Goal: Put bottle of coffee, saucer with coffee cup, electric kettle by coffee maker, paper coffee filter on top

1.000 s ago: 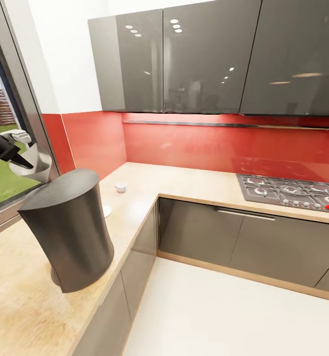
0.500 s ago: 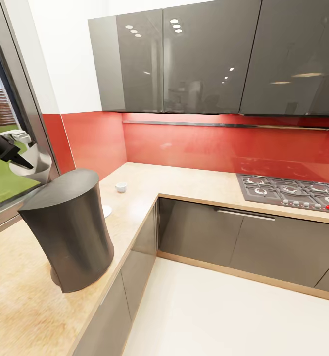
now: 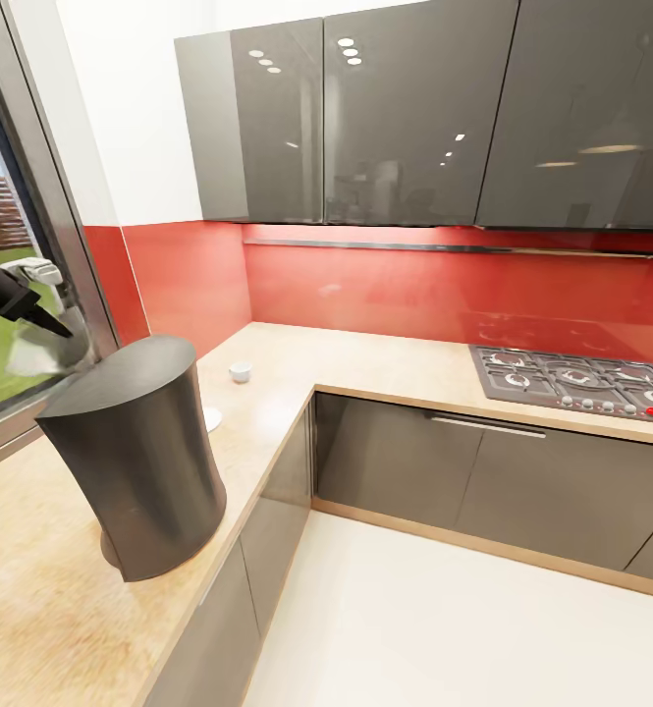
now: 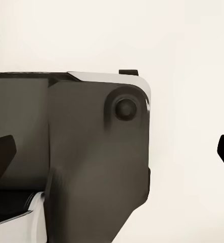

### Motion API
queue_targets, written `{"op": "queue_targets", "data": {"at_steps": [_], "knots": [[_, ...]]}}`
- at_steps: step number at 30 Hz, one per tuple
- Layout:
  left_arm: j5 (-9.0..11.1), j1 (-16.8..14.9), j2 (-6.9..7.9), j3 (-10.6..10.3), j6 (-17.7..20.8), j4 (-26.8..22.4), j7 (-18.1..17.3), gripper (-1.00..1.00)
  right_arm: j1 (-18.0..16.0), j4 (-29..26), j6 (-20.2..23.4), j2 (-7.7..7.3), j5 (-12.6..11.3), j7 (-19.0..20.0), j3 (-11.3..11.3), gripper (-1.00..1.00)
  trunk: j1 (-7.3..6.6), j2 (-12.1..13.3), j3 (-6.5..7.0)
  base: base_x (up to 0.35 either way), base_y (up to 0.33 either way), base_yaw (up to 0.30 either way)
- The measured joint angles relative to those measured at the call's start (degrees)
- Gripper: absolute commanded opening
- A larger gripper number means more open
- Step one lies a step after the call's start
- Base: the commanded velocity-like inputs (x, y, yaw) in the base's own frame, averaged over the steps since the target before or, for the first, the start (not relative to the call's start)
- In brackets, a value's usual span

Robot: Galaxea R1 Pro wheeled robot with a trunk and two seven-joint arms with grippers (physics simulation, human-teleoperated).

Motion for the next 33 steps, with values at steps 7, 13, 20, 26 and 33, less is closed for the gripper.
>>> {"op": "queue_targets", "data": {"at_steps": [7,13,20,26,33], "knots": [[0.0,0.0,0.00,0.0,0.0,0.0,0.0,1.00,0.0,0.0,0.0,0.00,0.0,0.0,0.0,1.00,0.00,0.0,0.00,0.000,0.000,0.000],[0.0,0.0,0.00,0.0,0.0,0.0,0.0,1.00,0.0,0.0,0.0,0.00,0.0,0.0,0.0,1.00,0.00,0.0,0.00,0.000,0.000,0.000],[0.0,0.0,0.05,0.0,0.1,0.0,0.0,1.00,0.0,0.0,0.0,0.00,0.0,0.0,0.0,1.00,0.00,0.0,0.00,0.000,0.000,0.000],[-0.1,-0.1,0.08,0.3,0.1,-0.1,0.0,1.00,0.0,0.0,0.0,0.00,0.0,0.0,0.0,1.00,0.02,0.0,0.00,-0.070,-0.018,0.000],[-0.1,-0.1,0.09,0.3,0.2,-0.2,0.0,1.00,0.0,0.0,0.0,0.00,0.0,0.0,0.0,1.00,0.01,0.0,0.00,-0.151,-0.043,0.000]]}}
